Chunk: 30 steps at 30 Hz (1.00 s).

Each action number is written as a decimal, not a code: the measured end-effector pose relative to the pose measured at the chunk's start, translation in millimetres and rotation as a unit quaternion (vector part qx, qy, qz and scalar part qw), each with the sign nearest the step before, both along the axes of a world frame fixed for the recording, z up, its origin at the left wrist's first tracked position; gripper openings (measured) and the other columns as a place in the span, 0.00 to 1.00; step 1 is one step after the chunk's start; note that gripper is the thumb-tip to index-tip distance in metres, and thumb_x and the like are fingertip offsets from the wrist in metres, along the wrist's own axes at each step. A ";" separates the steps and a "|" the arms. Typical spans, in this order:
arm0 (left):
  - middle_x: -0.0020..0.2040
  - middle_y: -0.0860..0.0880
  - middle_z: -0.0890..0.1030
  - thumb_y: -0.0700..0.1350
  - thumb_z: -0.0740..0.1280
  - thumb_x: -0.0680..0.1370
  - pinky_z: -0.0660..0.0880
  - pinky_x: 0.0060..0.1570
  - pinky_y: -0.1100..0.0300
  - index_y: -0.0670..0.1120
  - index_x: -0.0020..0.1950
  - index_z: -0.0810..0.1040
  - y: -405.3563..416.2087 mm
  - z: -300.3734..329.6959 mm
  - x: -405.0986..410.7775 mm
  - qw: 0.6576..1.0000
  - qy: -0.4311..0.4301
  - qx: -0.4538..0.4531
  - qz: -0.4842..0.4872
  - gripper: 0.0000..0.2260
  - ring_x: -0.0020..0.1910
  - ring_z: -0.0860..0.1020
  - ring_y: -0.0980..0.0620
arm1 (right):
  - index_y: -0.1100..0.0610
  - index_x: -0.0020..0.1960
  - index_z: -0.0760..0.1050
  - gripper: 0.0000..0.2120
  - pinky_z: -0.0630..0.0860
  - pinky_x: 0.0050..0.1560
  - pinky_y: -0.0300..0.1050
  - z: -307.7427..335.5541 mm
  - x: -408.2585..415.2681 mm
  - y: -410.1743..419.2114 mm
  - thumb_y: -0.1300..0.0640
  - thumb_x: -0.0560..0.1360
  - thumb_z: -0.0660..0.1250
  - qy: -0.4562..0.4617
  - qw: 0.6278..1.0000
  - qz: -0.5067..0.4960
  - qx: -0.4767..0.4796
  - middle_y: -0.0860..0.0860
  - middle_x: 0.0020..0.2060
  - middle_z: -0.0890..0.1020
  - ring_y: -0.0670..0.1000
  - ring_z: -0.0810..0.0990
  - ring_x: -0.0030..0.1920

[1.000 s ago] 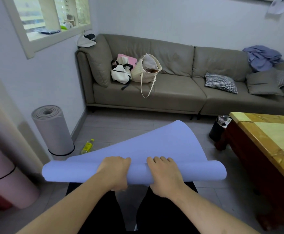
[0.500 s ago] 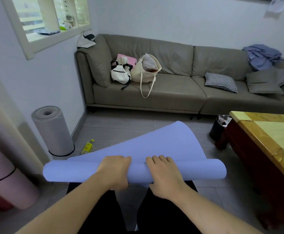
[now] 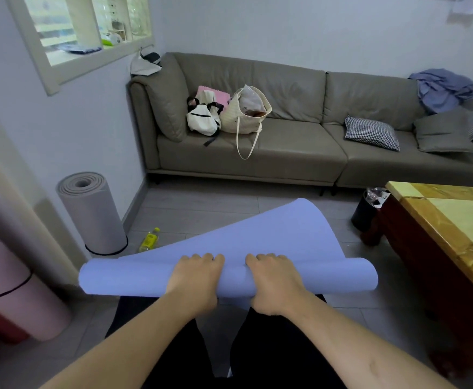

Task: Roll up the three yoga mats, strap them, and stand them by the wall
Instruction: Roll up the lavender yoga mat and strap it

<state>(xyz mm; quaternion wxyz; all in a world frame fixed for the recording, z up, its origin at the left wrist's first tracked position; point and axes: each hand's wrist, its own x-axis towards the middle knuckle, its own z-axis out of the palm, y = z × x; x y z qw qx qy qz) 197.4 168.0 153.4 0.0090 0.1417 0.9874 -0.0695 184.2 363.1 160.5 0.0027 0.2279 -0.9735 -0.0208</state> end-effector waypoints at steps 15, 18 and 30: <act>0.55 0.51 0.80 0.59 0.73 0.69 0.72 0.47 0.53 0.53 0.58 0.71 -6.1 12.2 -11.7 0.993 -0.108 0.037 0.013 0.23 0.54 0.80 0.46 | 0.52 0.58 0.70 0.25 0.65 0.45 0.52 -6.5 2.0 -6.4 0.50 0.67 0.76 0.017 0.998 0.014 0.053 0.53 0.48 0.80 0.59 0.80 0.48; 0.49 0.49 0.78 0.55 0.76 0.66 0.71 0.46 0.50 0.50 0.56 0.72 -4.8 -11.9 2.8 1.000 0.016 0.021 -0.010 0.24 0.48 0.79 0.44 | 0.51 0.54 0.66 0.21 0.66 0.45 0.51 0.9 -3.0 -7.5 0.49 0.69 0.75 0.003 0.999 0.017 0.036 0.53 0.49 0.80 0.59 0.81 0.49; 0.53 0.52 0.81 0.62 0.75 0.66 0.75 0.47 0.53 0.53 0.56 0.72 -8.9 13.6 -22.3 0.992 -0.113 0.057 0.011 0.25 0.53 0.81 0.46 | 0.55 0.58 0.72 0.33 0.72 0.42 0.52 -22.9 4.8 -1.2 0.50 0.57 0.81 0.065 0.997 0.019 0.027 0.52 0.43 0.78 0.57 0.77 0.41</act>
